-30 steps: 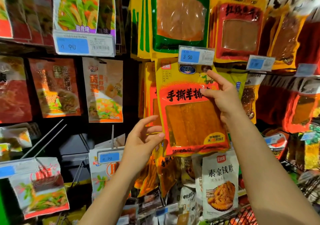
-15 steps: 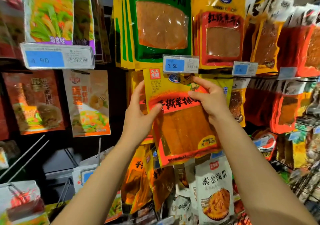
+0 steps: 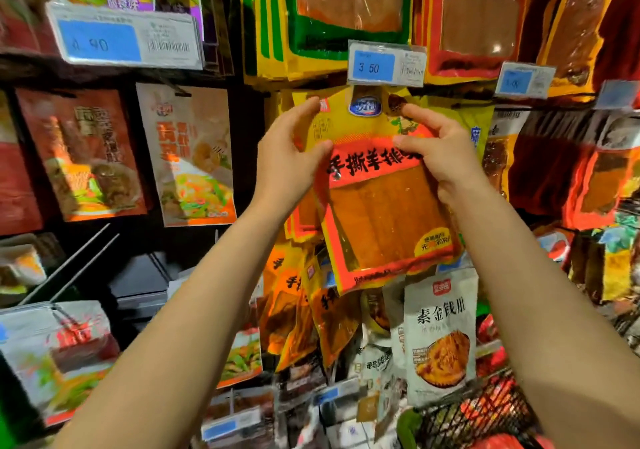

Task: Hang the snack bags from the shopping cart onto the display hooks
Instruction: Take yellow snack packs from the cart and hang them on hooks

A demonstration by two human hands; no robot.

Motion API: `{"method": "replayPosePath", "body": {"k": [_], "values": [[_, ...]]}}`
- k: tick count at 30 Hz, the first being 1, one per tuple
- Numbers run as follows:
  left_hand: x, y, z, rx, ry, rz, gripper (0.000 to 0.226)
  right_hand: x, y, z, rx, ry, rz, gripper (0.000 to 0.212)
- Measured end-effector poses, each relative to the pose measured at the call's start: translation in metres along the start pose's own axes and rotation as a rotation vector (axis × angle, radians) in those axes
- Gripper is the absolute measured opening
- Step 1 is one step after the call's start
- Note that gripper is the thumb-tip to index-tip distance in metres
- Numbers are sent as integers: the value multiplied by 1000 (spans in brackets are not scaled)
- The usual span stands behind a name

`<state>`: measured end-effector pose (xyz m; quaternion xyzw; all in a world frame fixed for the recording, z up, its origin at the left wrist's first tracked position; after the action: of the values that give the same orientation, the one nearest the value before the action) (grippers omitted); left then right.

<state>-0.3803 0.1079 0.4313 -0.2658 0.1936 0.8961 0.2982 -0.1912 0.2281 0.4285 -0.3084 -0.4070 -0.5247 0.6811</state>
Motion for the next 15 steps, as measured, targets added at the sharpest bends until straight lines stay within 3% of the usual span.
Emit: {"method": "replayPosePath", "body": {"k": [5,15], "values": [[12,-4,4,-2,147,-88,57,1,1,1,-19,3,35,54],[5,-14,18,69,122,-97,62,-8,11,9,-79,-27,56,55]]}}
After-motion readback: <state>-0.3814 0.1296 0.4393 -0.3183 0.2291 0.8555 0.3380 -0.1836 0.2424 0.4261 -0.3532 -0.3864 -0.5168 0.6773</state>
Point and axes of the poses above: each hand's wrist, its own z-axis towards the middle knuckle, its own y-axis out of the back of the hand, x = y × z, the point moved 9 cm from there along z, towards the middle knuckle, and after that the axes turned 3 degrees about z, right-handed, at the moved point
